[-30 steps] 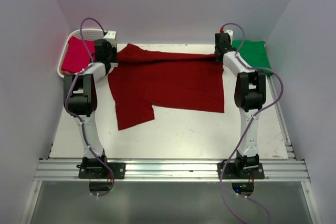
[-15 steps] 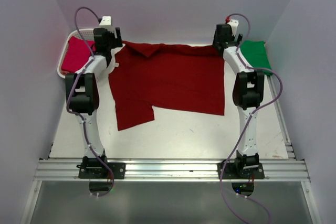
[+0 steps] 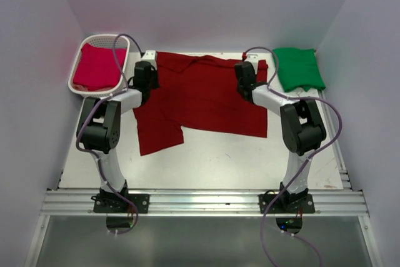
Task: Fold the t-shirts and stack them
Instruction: Flatten the tshirt out
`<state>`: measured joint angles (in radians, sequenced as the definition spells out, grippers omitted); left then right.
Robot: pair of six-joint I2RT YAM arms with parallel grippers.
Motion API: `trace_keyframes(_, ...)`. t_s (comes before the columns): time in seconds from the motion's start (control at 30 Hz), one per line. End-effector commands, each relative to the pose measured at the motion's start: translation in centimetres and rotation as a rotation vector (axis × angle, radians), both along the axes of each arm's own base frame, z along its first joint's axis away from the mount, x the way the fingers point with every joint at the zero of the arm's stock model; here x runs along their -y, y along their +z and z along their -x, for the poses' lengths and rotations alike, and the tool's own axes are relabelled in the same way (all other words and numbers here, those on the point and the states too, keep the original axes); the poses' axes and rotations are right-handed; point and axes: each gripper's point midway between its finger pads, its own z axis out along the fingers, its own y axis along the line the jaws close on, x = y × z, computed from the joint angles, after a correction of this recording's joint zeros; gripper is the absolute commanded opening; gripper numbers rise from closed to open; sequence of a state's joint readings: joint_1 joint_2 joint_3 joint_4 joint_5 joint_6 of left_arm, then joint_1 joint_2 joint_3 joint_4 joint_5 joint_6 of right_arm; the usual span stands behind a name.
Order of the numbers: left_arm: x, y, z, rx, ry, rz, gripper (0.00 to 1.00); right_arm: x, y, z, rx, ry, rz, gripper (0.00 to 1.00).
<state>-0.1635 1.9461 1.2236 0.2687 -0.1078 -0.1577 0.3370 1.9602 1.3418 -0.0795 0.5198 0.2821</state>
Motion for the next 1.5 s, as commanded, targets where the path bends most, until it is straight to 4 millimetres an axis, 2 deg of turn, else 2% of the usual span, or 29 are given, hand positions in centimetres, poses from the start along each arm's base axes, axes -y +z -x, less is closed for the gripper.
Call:
trace_keyframes(0.0,1.0,-1.4,3.0,-0.041,0.022,-0.003,0.00,-2.8,2.7,1.3,0.070,0.024,-0.104,0.00)
trace_keyframes(0.13,2.4,-1.9,3.3,-0.153,0.011,0.036,0.00,-2.8,0.3,3.3,-0.013,0.035,-0.097,0.00)
trace_keyframes(0.2,3.2,-3.0,3.5,-0.215,-0.003,0.042,0.00,-2.5,-0.4,4.1,-0.044,0.040,-0.086,0.00)
trace_keyframes(0.33,3.2,-4.8,4.4,-0.285,0.023,0.063,0.00,-2.2,-1.0,4.8,-0.055,0.037,-0.077,0.00)
trace_keyframes(0.4,3.2,-5.8,4.8,-0.324,0.031,0.061,0.00,-2.7,-1.4,4.9,-0.076,0.054,-0.092,0.00)
trace_keyframes(0.5,2.9,-7.3,6.6,-0.405,0.066,0.077,0.00,-2.9,-3.3,6.2,-0.141,0.065,-0.105,0.00)
trace_keyframes(0.53,2.7,-8.2,7.9,-0.446,0.074,0.077,0.00,-2.8,-3.4,6.7,-0.149,0.063,-0.114,0.00)
trace_keyframes(0.6,2.7,-8.4,9.2,-0.478,0.082,0.083,0.00,-2.6,-4.2,8.2,-0.177,0.068,-0.112,0.00)
trace_keyframes(0.63,2.5,-9.3,10.8,-0.528,0.099,0.080,0.00,-2.4,-3.8,8.7,-0.172,0.066,-0.118,0.00)
trace_keyframes(0.7,2.7,-9.1,12.1,-0.549,0.102,0.089,0.00,-2.1,-4.6,10.4,-0.212,0.076,-0.113,0.00)
trace_keyframes(0.73,2.7,-9.9,13.7,-0.592,0.101,0.081,0.00,-2.0,-4.8,11.0,-0.223,0.077,-0.114,0.00)
trace_keyframes(0.77,2.8,-9.6,14.4,-0.597,0.105,0.080,0.00,-1.9,-4.4,11.5,-0.223,0.082,-0.120,0.00)
trace_keyframes(0.8,3.0,-10.3,16.1,-0.639,0.108,0.073,0.00,-1.6,-5.1,12.7,-0.259,0.082,-0.117,0.00)
trace_keyframes(0.83,3.2,-10.4,17.0,-0.655,0.104,0.078,0.00,-1.5,-5.2,13.4,-0.275,0.079,-0.117,0.00)
trace_keyframes(0.87,3.3,-9.9,17.6,-0.656,0.103,0.088,0.00,-1.4,-4.8,13.8,-0.275,0.078,-0.125,0.00)
trace_keyframes(0.9,3.7,-9.9,18.4,-0.672,0.099,0.099,0.00,-1.1,-5.2,15.1,-0.319,0.075,-0.118,0.00)
trace_keyframes(0.93,3.7,-10.5,20.3,-0.725,0.096,0.104,0.00,-1.0,-5.2,15.9,-0.342,0.069,-0.124,0.00)
trace_keyframes(0.97,4.3,-9.8,21.1,-0.719,0.072,0.113,0.00,-1.1,-4.7,16.4,-0.347,0.076,-0.140,0.00)
trace_keyframes(1.0,4.3,-10.4,23.0,-0.755,0.069,0.105,0.00,-1.0,-5.1,17.9,-0.391,0.080,-0.132,0.00)
trace_keyframes(1.03,4.5,-10.3,24.0,-0.759,0.061,0.106,0.00,-1.0,-4.9,18.6,-0.401,0.077,-0.139,0.00)
trace_keyframes(1.07,5.5,-9.3,24.8,-0.737,0.024,0.118,0.00,-1.0,-4.6,19.5,-0.409,0.081,-0.150,0.00)
trace_keyframes(1.1,5.5,-10.0,26.8,-0.771,0.019,0.118,0.00,-1.0,-4.5,20.8,-0.442,0.085,-0.145,0.00)
trace_keyframes(1.17,6.4,-9.1,28.5,-0.763,-0.016,0.130,0.00,-1.1,-4.1,22.4,-0.456,0.086,-0.153,0.00)
trace_keyframes(1.2,6.3,-9.5,29.9,-0.787,-0.023,0.131,0.00,-1.0,-3.6,23.8,-0.460,0.096,-0.156,0.00)
trace_keyframes(1.27,6.6,-8.7,31.4,-0.786,-0.040,0.127,0.00,-1.0,-3.0,25.2,-0.457,0.086,-0.176,0.00)
trace_keyframes(1.3,6.5,-9.0,32.5,-0.803,-0.043,0.129,0.00,-0.9,-2.6,26.6,-0.465,0.092,-0.190,0.00)
trace_keyframes(1.4,6.5,-8.5,34.3,-0.815,-0.049,0.134,0.00,-0.7,-1.9,29.0,-0.470,0.076,-0.227,0.00)
trace_keyframes(1.47,6.8,-8.1,34.9,-0.807,-0.061,0.139,0.00,-0.3,-2.0,30.2,-0.485,0.067,-0.228,0.00)
